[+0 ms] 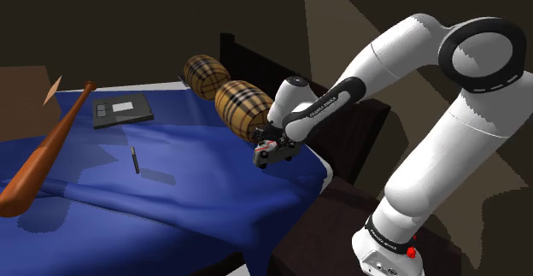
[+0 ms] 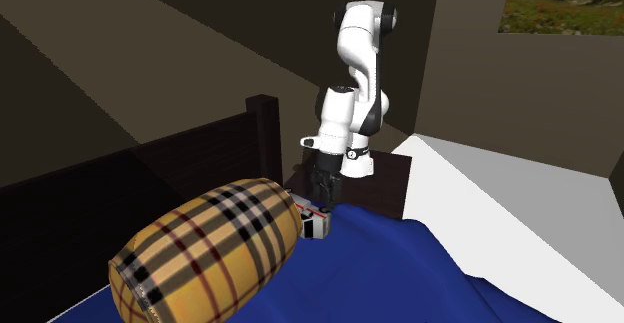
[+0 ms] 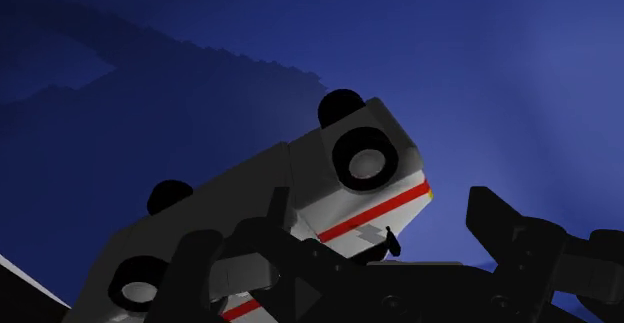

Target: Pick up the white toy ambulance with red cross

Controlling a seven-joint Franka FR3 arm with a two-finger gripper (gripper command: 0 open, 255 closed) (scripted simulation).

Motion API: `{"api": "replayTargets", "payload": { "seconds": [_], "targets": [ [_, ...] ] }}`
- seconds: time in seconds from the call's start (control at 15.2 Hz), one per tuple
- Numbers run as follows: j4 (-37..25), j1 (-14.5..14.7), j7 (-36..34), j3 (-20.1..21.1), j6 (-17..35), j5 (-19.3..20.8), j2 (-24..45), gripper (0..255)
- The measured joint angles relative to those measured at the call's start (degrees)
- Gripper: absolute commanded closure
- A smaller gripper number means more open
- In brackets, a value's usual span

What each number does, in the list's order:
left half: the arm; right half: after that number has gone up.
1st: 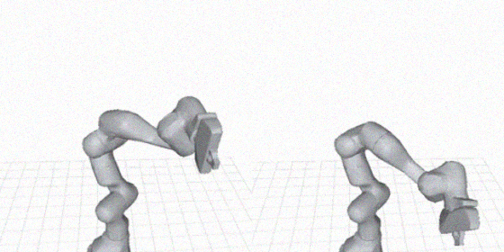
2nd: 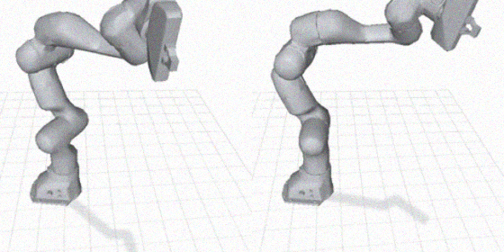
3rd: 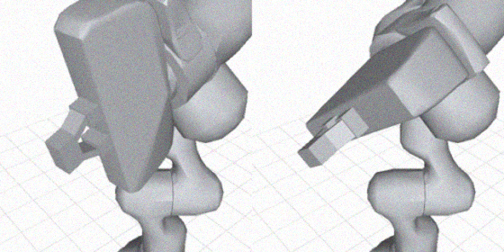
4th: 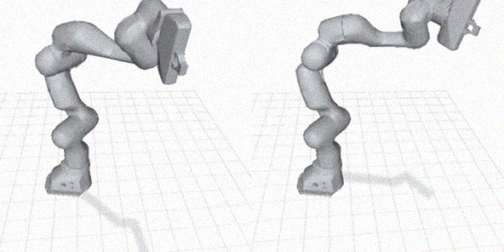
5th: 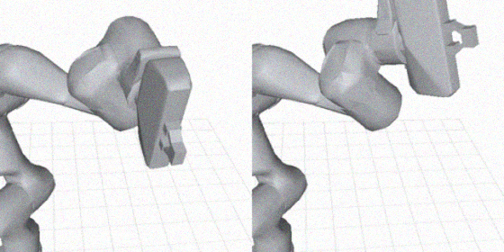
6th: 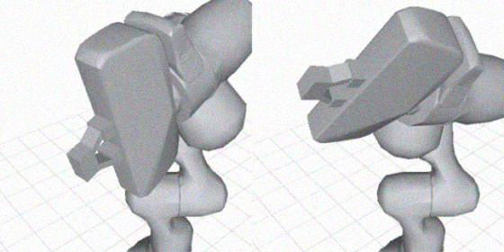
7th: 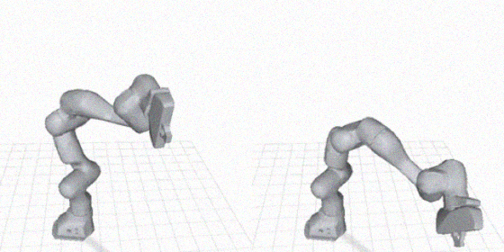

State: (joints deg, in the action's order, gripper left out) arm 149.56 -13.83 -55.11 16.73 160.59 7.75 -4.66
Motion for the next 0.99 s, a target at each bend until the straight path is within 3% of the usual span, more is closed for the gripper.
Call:
{"api": "replayTargets", "payload": {
  "seconds": [0.4,0.46,0.99],
  "targets": [
    [0.14,-1.27,-5.71,0.03,5.02,6.91,5.09,0],
    [0.09,-1.28,-6.15,-0.01,5.25,7.43,5.41,255],
    [0.0,-1.26,-6.63,-0.01,5.44,7.98,5.64,255]
  ]
}}
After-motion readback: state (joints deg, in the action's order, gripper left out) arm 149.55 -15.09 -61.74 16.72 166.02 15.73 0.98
